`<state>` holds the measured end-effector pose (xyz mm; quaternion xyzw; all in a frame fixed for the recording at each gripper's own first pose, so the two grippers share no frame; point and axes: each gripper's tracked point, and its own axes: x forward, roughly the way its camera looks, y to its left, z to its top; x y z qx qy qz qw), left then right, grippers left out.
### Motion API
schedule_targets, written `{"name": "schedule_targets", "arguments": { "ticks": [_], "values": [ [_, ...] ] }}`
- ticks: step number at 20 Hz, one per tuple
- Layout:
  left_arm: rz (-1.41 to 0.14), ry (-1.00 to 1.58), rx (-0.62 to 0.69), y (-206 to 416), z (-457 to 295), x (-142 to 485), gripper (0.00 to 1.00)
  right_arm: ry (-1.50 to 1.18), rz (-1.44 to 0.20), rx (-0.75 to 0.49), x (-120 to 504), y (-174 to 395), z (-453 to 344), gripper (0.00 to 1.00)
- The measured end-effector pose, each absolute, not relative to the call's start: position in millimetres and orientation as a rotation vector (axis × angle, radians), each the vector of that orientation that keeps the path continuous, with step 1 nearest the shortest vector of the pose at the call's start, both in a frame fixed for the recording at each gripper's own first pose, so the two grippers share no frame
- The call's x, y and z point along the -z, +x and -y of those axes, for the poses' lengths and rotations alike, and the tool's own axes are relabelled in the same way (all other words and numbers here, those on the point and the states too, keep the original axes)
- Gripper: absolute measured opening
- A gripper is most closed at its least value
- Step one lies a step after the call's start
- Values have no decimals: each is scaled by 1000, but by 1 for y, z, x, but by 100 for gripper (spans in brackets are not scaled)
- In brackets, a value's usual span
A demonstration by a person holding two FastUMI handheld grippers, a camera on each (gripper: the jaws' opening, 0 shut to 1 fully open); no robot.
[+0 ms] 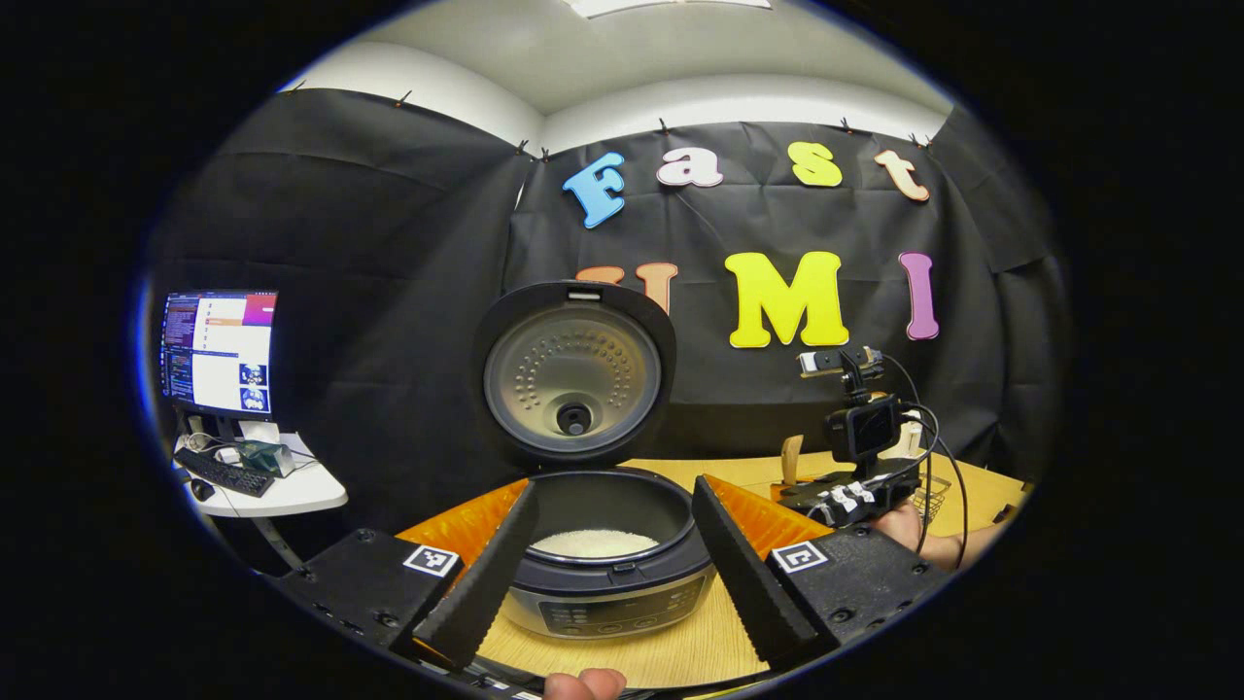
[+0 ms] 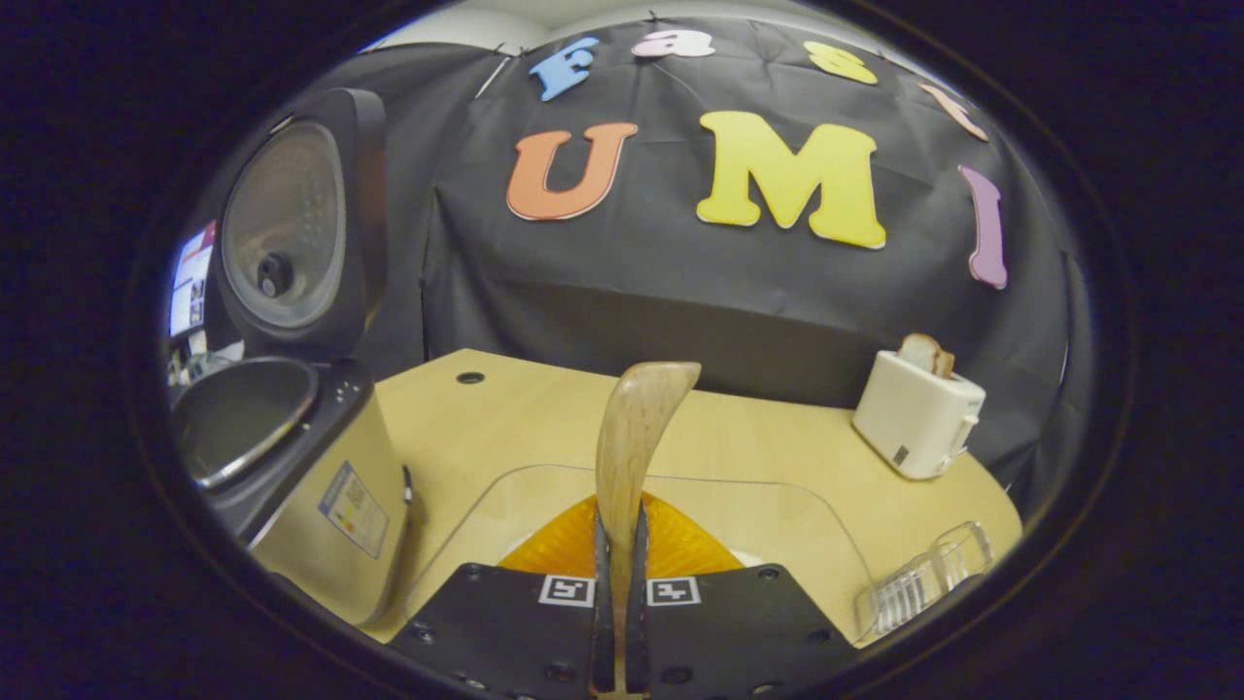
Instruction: Close the left gripper, press the button to open the rice cooker; take a wooden spoon from the chopstick holder with the right hand, scoop a spoonful of rice and pour it into the rice cooker, then put the wooden spoon back into the chopstick holder.
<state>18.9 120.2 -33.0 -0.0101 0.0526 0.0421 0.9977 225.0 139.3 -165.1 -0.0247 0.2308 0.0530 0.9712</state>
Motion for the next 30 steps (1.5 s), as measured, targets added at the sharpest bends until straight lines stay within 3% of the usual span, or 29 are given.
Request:
{"name": "schedule_targets", "arguments": {
  "ticks": [9,10,13,24,30],
  "values": [
    [-101,-18,-83,18,-118,30,100,407,-581,-156,160,220,-153,5],
    [-102,-15,-79,18,-116,30,100,447,-574,-144,159,219,-146,0],
    [-93,-9,-68,18,-111,27,100,533,-579,-147,160,222,-141,0],
    [-88,-14,-64,18,-109,26,100,750,-430,-99,104,228,-63,0],
    [-88,-15,-76,16,-115,25,100,786,-351,-120,67,224,-62,0]
  ]
}}
